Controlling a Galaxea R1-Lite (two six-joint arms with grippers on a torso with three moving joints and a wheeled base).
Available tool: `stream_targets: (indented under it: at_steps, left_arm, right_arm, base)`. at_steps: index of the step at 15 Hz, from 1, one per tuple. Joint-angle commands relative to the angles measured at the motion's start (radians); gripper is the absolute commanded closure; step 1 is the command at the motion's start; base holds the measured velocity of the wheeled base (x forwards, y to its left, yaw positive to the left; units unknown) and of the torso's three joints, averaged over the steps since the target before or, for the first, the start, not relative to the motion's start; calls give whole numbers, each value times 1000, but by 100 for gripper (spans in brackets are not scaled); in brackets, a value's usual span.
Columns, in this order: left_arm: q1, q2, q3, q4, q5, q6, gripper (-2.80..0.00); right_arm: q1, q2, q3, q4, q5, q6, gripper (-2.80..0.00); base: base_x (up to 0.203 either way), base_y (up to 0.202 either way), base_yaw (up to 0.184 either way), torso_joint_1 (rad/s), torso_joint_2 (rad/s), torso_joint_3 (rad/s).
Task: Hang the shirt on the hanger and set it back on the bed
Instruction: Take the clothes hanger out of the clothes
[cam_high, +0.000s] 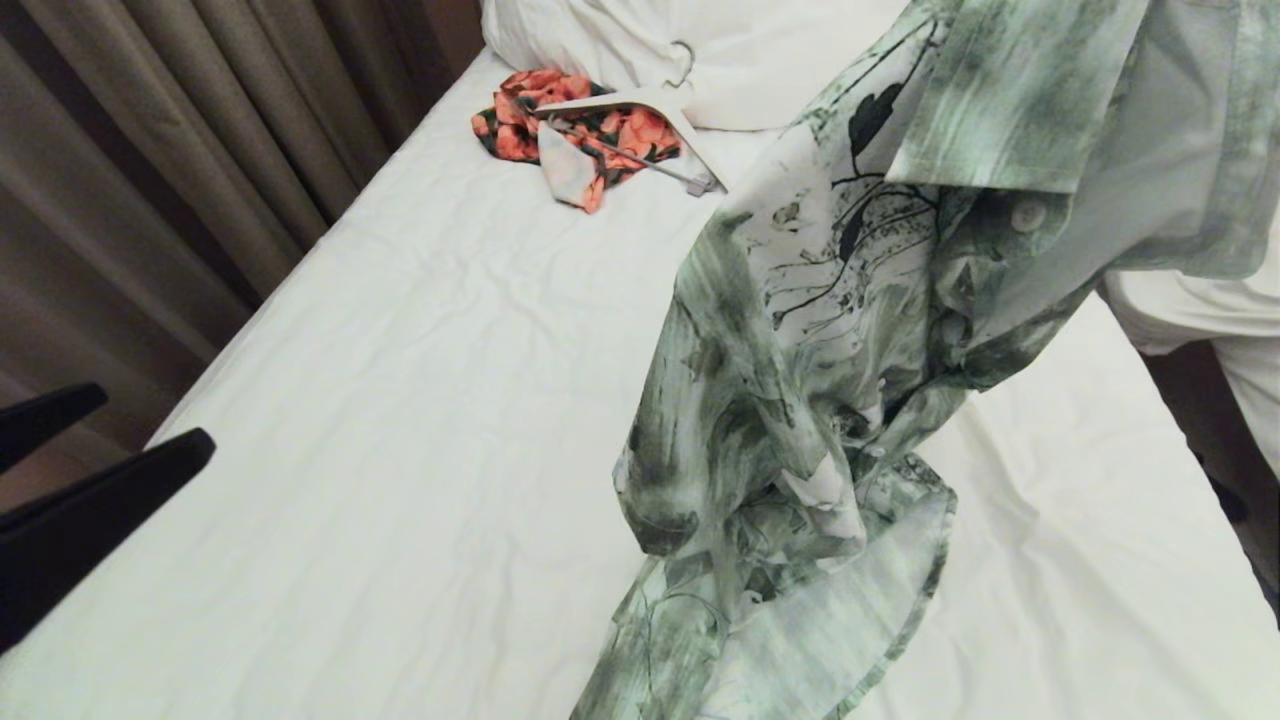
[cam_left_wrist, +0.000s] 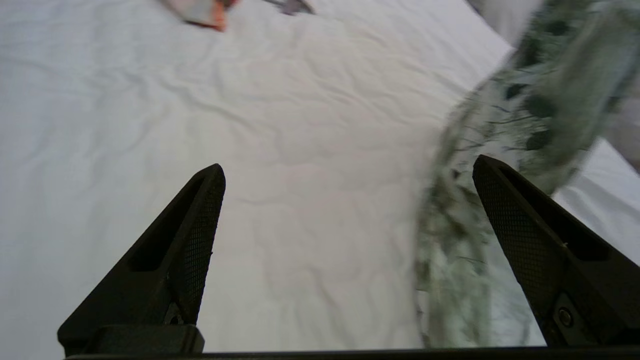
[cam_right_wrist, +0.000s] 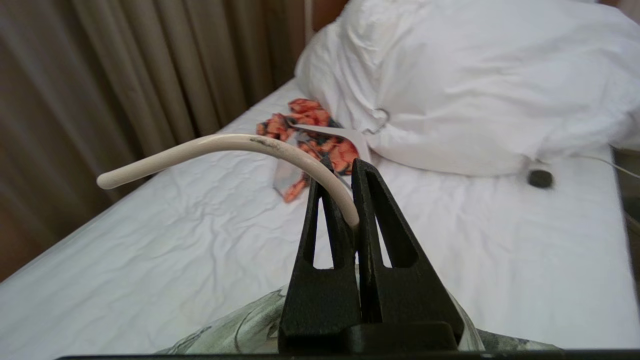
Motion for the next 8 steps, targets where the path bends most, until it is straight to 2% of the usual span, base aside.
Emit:
stream_targets:
  at_steps: [1, 3, 5, 8]
  left_arm:
    - [30, -13, -9, -2, 8, 0, -280]
    - [68, 13, -28, -7, 6, -1, -280]
    - [70, 17, -18, -6, 3, -2, -280]
    - [71, 26, -6, -9, 0, -17, -280]
  right_arm:
    - [10, -14, 4, 7, -17, -2, 0]
    - [21, -15, 6, 11, -40, -2, 0]
    - [27, -3, 13, 9, -83, 4, 0]
    - [28, 3, 12, -2, -83, 11, 0]
  base:
    - [0, 0, 0, 0, 0, 0]
    - [0, 0, 0, 0, 0, 0]
    - [0, 0, 0, 0, 0, 0]
    - [0, 0, 0, 0, 0, 0]
